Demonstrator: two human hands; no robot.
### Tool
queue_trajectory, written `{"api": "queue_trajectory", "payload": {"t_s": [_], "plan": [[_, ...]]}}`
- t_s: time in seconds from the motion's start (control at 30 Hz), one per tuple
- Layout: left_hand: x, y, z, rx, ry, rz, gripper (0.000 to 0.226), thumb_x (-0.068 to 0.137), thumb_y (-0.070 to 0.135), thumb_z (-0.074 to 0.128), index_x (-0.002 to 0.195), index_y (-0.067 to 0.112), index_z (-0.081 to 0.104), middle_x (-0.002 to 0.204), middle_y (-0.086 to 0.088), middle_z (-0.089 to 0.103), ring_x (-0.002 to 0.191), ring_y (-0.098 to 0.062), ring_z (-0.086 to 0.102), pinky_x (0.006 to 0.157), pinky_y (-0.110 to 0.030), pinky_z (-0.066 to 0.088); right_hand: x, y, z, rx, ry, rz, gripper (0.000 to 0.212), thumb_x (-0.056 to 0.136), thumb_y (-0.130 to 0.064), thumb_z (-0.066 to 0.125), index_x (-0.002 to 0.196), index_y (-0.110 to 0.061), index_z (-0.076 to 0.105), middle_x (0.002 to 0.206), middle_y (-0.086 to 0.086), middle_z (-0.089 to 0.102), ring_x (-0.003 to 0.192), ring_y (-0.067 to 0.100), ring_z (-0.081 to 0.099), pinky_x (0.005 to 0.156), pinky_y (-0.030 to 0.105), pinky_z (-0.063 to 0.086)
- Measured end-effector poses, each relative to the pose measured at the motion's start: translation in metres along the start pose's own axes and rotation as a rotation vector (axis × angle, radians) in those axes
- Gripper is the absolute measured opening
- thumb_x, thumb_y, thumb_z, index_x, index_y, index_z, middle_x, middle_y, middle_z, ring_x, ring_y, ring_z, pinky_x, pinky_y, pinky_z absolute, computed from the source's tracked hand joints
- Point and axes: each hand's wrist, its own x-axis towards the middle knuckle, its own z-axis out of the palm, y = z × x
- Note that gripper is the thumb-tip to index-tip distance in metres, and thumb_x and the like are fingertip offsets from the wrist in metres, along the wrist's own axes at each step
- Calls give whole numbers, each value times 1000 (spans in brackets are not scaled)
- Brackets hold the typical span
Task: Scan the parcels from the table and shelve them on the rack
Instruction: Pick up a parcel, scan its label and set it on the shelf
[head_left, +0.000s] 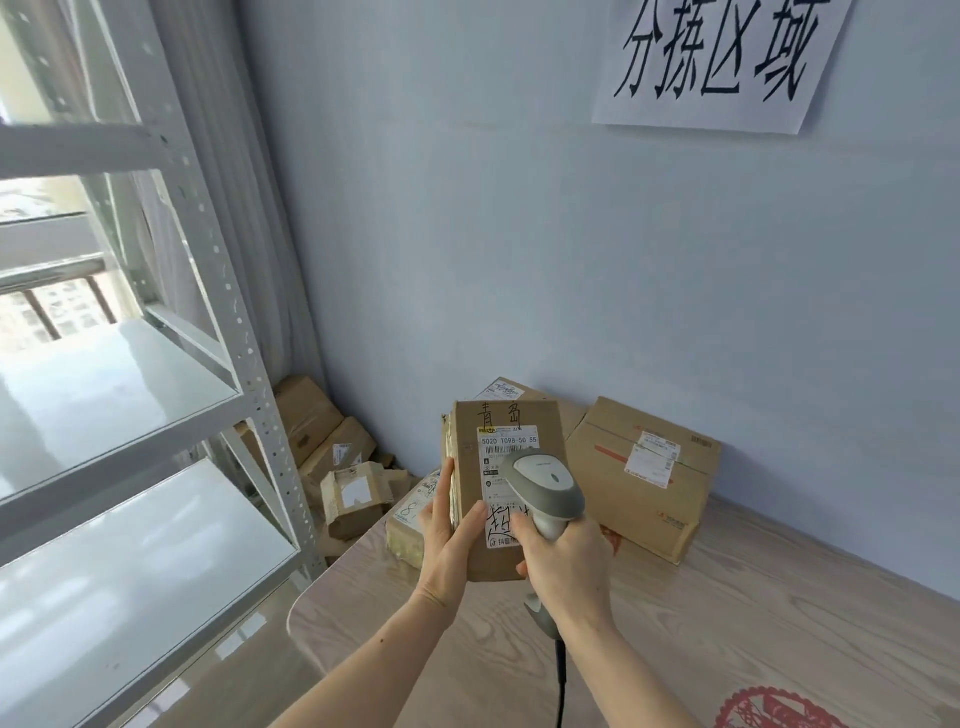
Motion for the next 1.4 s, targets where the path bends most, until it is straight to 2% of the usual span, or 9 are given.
{"api": "queue_trajectory", "payload": {"t_s": [0.1, 0.3, 0.43, 0.63, 0.8, 1.0, 1.17, 1.33, 1.4], "plan": [[-10, 1, -25, 6, 88, 8, 91, 61, 73, 64, 144, 65, 27, 133, 12, 33, 121, 2, 39, 106, -35, 38, -5, -3, 17, 10, -61, -41, 11, 86, -23, 76, 90, -15, 71, 70, -2, 72, 54, 9, 68, 44, 14, 45], [-40, 3, -95, 23, 344, 16, 85, 64, 70, 67, 140, 68, 30, 135, 10, 36, 124, -9, 47, 96, -27, 48, -16, -7, 66, 32, -175, -92, 11, 85, -32, 75, 89, -24, 69, 75, -6, 74, 65, 13, 71, 58, 32, 57], [-66, 12, -148, 1, 514, 47, 77, 71, 56, 67, 140, 61, 33, 129, 11, 36, 120, -4, 47, 82, -14, 46, -36, -16, 109, 49, -281, -76, 15, 84, -35, 75, 77, -27, 64, 74, -5, 73, 71, 21, 72, 68, 40, 59], [-107, 24, -246, -43, 718, 83, 84, 61, 65, 76, 137, 64, 41, 136, 1, 38, 128, -22, 52, 109, -46, 46, -83, -42, 181, 52, -418, -88, 22, 83, -25, 78, 76, -9, 65, 63, -3, 67, 65, 17, 64, 59, 28, 41], [-134, 40, -334, -72, 817, 128, 78, 71, 50, 74, 141, 58, 41, 135, -5, 36, 120, -23, 60, 101, -43, 54, -135, -72, 254, 28, -485, -105, 29, 78, -32, 83, 88, -10, 67, 84, 7, 71, 82, 29, 63, 72, 29, 41], [-160, 65, -438, -111, 860, 155, 80, 59, 59, 79, 132, 63, 47, 135, -7, 40, 121, -29, 60, 101, -51, 53, -196, -109, 339, 31, -597, -139, 20, 77, -36, 82, 77, -27, 64, 73, -6, 73, 64, 23, 72, 70, 40, 59], [-187, 75, -503, -124, 905, 194, 80, 64, 58, 79, 138, 58, 45, 139, -15, 42, 123, -30, 61, 101, -55, 52, -234, -136, 391, 84, -667, -176, 17, 81, -23, 81, 79, -23, 64, 68, -7, 71, 50, 15, 69, 53, 23, 51], [-211, 87, -549, -167, 959, 197, 88, 57, 66, 85, 136, 57, 47, 140, -16, 50, 119, -36, 63, 93, -57, 56, -268, -160, 432, 66, -734, -220, 19, 81, -23, 80, 80, -27, 61, 70, -7, 71, 59, 20, 72, 68, 38, 60], [-219, 96, -561, -179, 970, 208, 74, 67, 56, 81, 134, 53, 48, 132, -9, 63, 111, -32, 69, 86, -50, 60, -279, -171, 447, 73, -758, -226, 18, 80, -23, 80, 78, -24, 62, 67, -4, 71, 55, 18, 71, 65, 33, 57]]}}
